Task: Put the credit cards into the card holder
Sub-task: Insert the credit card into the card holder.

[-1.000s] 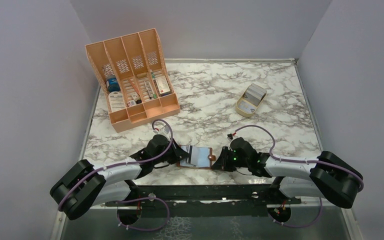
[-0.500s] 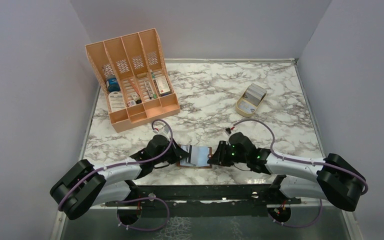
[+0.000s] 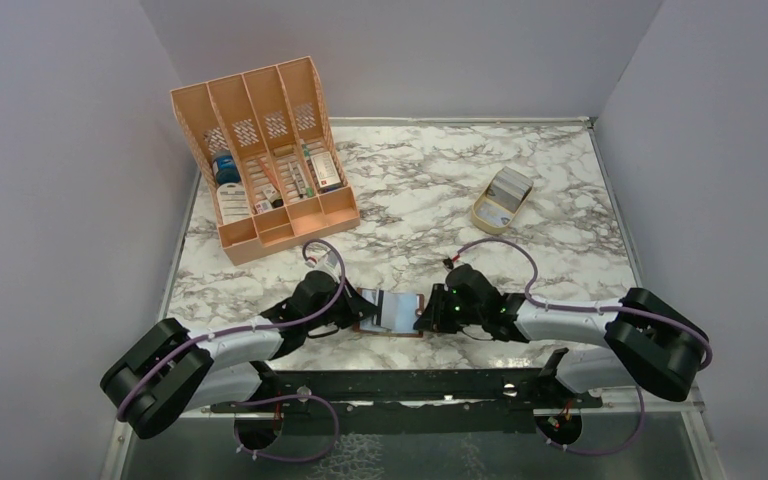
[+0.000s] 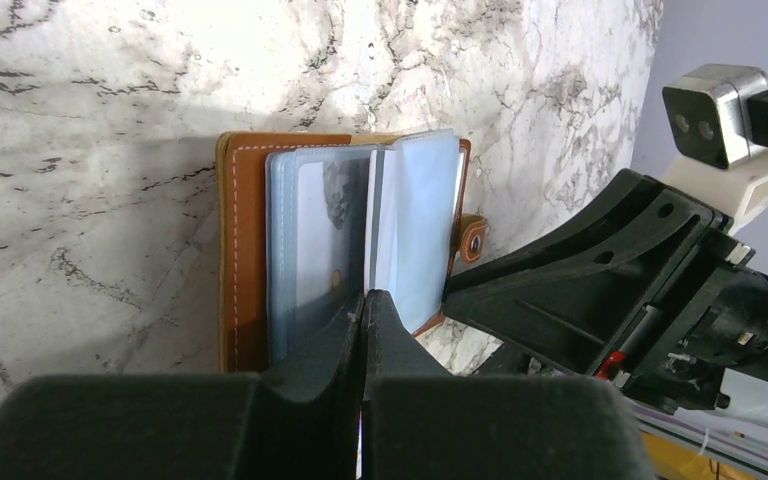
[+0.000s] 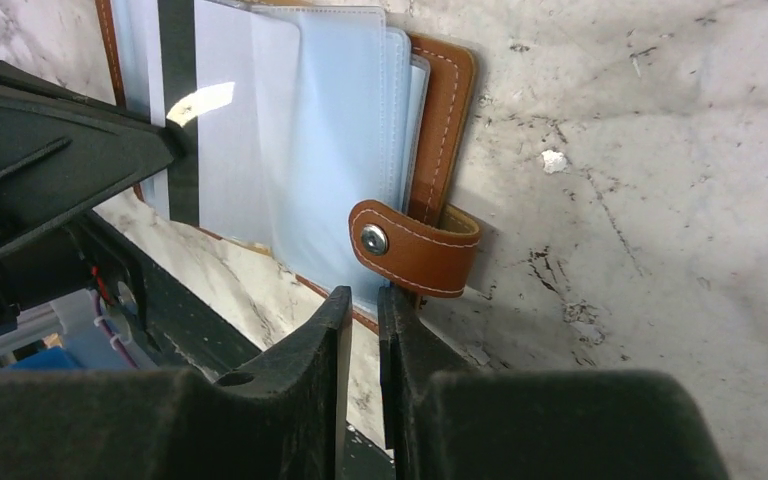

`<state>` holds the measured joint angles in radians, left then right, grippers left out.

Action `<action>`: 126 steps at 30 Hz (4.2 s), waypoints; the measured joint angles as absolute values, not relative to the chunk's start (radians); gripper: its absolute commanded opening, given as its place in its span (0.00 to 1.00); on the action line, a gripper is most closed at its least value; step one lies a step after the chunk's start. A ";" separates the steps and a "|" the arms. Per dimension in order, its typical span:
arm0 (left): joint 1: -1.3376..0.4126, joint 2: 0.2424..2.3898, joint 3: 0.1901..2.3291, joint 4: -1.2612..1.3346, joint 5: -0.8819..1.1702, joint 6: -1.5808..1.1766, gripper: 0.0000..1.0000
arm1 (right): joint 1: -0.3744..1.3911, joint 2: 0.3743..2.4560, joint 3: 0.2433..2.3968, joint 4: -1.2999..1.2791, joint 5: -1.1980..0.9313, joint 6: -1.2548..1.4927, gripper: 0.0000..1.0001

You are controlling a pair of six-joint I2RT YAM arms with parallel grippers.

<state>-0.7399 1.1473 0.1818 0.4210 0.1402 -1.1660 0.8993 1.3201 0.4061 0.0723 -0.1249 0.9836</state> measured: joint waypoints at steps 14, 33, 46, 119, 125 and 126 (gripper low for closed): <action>-0.748 1.197 0.169 0.494 0.137 -1.185 0.00 | 0.911 1.328 0.390 0.118 -0.126 0.997 0.16; -0.768 1.269 0.173 0.531 0.146 -1.213 0.35 | 0.915 1.325 0.403 0.096 -0.124 0.996 0.20; -0.773 1.269 0.287 0.364 0.166 -1.167 0.48 | 0.916 1.198 0.489 -0.059 -0.068 0.939 0.24; -0.840 1.210 0.416 0.101 -0.003 -1.084 0.72 | 0.916 1.318 0.612 -0.090 0.065 0.832 0.37; -0.837 1.227 0.419 0.118 -0.007 -1.080 0.72 | 0.916 1.370 0.616 -0.091 0.076 0.813 0.31; -0.837 1.232 0.419 0.126 -0.007 -1.079 0.72 | 0.916 1.378 0.616 -0.091 0.078 0.811 0.29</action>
<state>-0.8371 1.2324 0.4191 0.1265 -0.0074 -1.0786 0.9157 1.3785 0.6155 -0.0910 0.0784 0.8112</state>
